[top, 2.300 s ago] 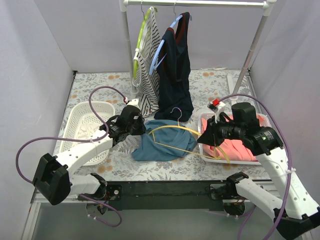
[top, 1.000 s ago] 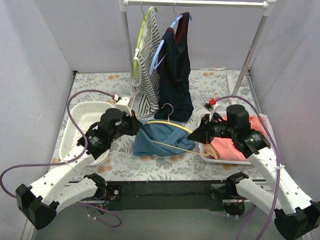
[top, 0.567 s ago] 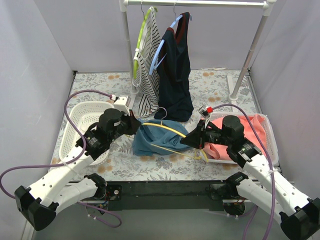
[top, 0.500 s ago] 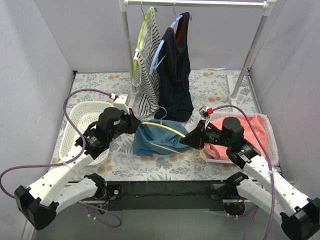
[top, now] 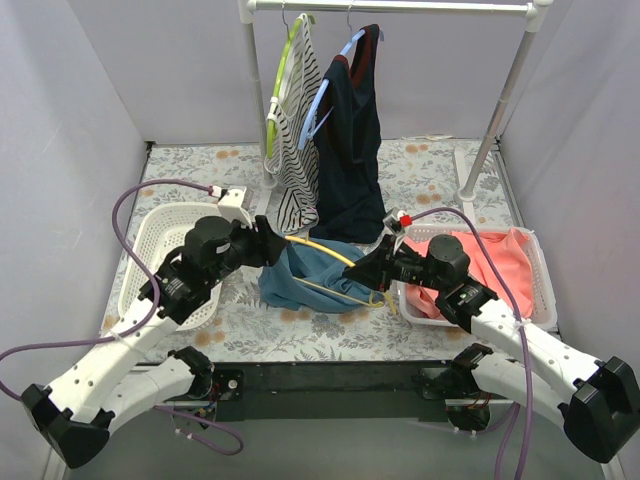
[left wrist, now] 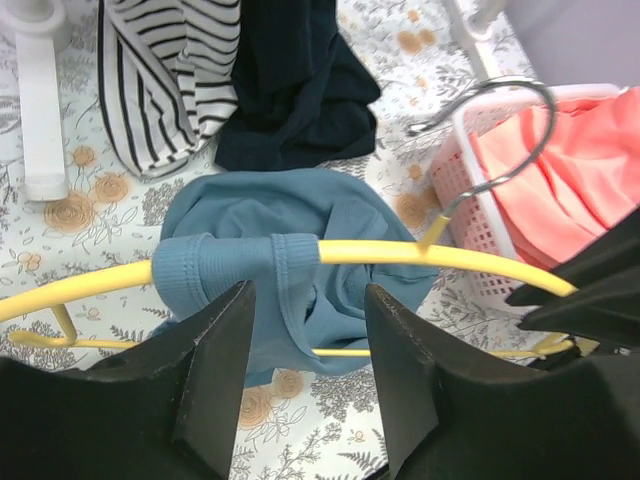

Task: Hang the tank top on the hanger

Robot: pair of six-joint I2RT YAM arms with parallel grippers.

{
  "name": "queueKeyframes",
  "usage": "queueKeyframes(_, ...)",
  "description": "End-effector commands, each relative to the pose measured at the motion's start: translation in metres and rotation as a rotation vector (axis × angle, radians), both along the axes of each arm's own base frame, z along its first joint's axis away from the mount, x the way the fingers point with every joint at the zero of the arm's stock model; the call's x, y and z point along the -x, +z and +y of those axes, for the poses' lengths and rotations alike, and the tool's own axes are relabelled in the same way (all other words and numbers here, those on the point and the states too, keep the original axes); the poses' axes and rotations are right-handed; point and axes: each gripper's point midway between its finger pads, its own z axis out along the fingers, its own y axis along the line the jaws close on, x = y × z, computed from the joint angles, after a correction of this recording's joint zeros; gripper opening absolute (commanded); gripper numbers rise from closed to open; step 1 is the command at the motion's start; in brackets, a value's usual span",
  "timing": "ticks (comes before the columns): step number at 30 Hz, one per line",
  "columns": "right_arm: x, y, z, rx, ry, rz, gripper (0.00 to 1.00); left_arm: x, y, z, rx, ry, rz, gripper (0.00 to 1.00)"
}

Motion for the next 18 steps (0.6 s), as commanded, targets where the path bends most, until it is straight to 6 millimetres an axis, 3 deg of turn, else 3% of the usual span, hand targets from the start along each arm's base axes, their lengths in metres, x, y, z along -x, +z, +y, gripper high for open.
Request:
queueKeyframes(1, -0.005, 0.031, 0.007, -0.094, 0.000, -0.113, 0.01, 0.011, 0.046, -0.004, 0.069, -0.080, -0.132, 0.48)
queueKeyframes(6, -0.005, 0.028, 0.008, -0.089, -0.004, -0.112, 0.01, 0.019, 0.066, -0.023, 0.150, -0.195, -0.208, 0.50)
queueKeyframes(12, -0.005, 0.026, 0.008, -0.084, -0.009, -0.112, 0.01, 0.002, 0.057, -0.048, 0.151, -0.248, -0.187, 0.52)
queueKeyframes(18, -0.005, 0.028, 0.009, -0.087, -0.012, -0.113, 0.01, -0.012, 0.046, -0.057, 0.111, -0.236, -0.183, 0.51)
